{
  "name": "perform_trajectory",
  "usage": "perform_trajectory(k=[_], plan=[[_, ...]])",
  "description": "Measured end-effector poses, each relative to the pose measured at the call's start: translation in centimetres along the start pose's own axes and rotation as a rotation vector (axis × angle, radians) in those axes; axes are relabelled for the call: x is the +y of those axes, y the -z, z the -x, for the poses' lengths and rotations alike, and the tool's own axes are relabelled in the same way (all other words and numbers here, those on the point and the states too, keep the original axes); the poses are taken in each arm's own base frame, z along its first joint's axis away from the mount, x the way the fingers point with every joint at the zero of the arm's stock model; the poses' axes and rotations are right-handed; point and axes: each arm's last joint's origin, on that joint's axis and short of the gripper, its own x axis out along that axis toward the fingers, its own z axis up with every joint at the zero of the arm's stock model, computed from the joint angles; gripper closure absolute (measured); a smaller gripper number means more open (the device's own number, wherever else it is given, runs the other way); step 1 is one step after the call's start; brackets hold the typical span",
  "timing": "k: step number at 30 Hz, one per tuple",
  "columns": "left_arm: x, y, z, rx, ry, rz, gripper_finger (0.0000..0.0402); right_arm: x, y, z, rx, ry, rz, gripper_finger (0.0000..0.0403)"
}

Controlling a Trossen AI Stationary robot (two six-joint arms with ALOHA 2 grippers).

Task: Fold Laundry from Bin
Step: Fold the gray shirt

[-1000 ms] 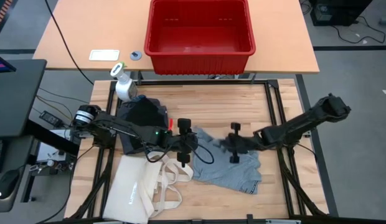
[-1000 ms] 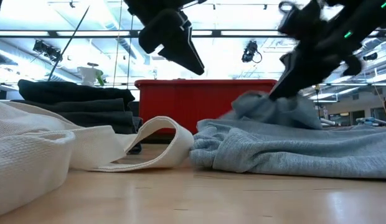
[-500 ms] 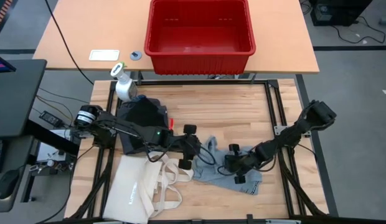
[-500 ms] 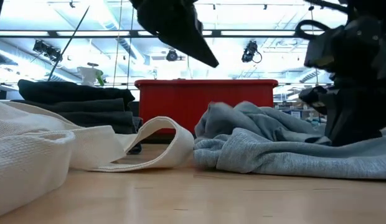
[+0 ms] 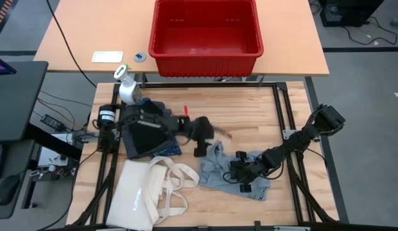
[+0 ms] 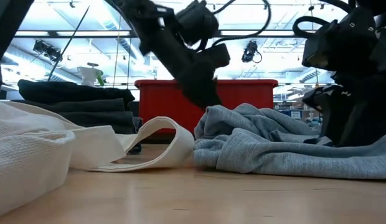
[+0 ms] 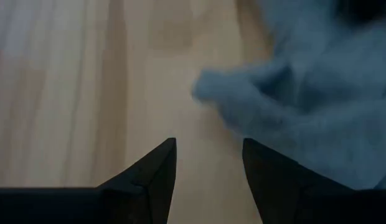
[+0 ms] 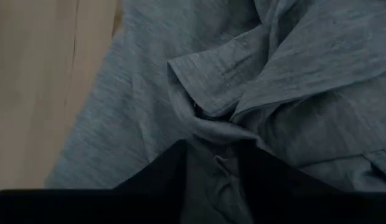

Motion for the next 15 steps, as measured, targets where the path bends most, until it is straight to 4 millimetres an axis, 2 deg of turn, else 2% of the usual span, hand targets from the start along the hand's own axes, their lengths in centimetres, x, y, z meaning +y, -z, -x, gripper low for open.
perform_trajectory(k=[4,7,10,15], plan=[[3.1,-0.4,0.1,-0.112,0.234,0.166,0.0214,0.1,0.1,0.0,0.001,0.012,0.006,0.0242],[4.2,-0.6,0.3,-0.153,0.278,0.251,0.0214,0.1,0.1,0.0,-0.001,0.018,0.008,0.0242],[4.5,-0.5,-0.6,-0.166,0.257,0.337,0.0214,0.0,0.1,0.0,-0.001,0.020,0.010,0.0243],[2.9,-0.4,-2.3,-0.106,0.291,0.354,0.0212,0.0,0.1,0.0,-0.017,0.049,0.011,0.0243]])
